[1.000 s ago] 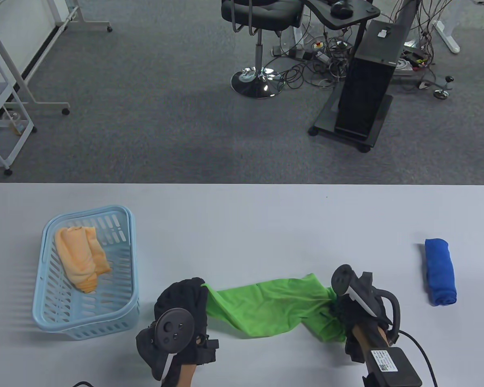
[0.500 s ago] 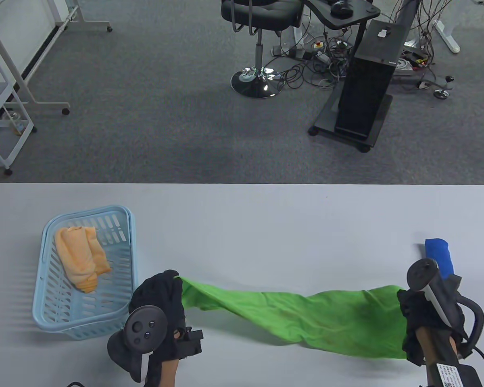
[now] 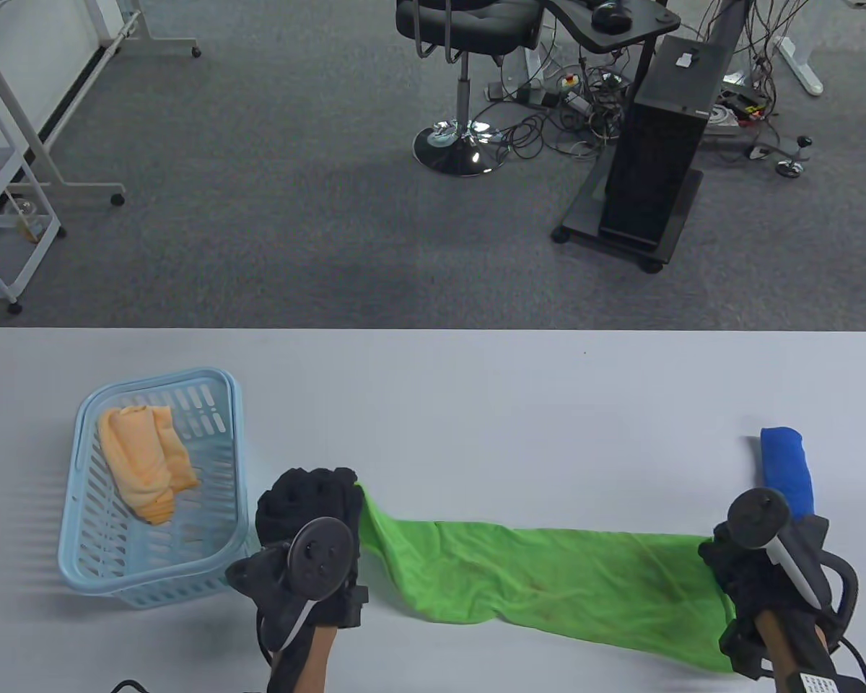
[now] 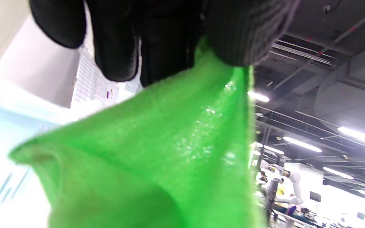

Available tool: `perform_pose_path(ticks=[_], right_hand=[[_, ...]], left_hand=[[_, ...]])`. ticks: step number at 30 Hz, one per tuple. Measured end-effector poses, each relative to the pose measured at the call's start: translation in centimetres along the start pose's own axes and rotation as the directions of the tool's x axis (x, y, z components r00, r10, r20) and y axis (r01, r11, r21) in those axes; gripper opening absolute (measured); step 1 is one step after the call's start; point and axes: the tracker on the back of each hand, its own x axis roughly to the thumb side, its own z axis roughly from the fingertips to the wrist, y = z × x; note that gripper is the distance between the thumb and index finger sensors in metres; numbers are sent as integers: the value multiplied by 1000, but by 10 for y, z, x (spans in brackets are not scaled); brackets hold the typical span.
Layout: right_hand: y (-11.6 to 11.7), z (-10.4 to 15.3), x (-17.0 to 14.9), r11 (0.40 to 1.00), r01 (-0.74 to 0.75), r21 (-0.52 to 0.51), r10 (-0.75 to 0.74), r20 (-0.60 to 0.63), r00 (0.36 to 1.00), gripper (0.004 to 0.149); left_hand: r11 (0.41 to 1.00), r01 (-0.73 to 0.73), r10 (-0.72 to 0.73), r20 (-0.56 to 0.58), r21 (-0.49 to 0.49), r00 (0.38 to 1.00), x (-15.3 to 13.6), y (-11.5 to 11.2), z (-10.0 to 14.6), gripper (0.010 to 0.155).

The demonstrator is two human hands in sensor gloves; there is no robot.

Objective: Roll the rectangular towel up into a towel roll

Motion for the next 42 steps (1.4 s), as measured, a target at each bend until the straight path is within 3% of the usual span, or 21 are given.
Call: perform_pose_path(ticks=[5,9,11,15,17,19,21,24,29,33,42], right_hand=[[20,17,3,963,-266,29,263,81,961,45],[40,29,6,891,-441,111,429,115,896,46],[52,34,8,834,-534,139,517,138,845,51],[77,39,9,721,-620,310,612,137,779,77],[83,41,14,719,-660,220,646,139,750,78],[84,42,18,708,-670,224,656,144,741,76],[85,43,21,719,-670,186,661,116,742,69],[88,43,21,754,-644,127,638,89,765,48],[76,38,10,862,-480,159,483,22,875,44],[38,31,3,946,-306,106,313,-66,947,45],[-35,4,19,998,-62,-6,61,-105,993,45]], left_hand=[[998,32,-28,83,-50,996,7,-24,17,42],[998,14,-7,123,-54,992,9,-27,22,42],[998,1,6,124,-57,992,9,-28,23,42],[997,-21,29,111,-78,993,5,-29,26,42],[996,-25,34,106,-83,994,4,-29,26,42],[996,-30,39,106,-84,994,5,-29,25,42],[995,-32,41,107,-90,993,5,-30,26,42],[995,-36,46,106,-96,993,6,-31,26,42],[994,-44,53,88,-97,995,5,-29,25,42],[990,-44,51,49,-135,997,8,-24,15,42],[982,-86,74,-75,-170,994,25,27,-39,43]])
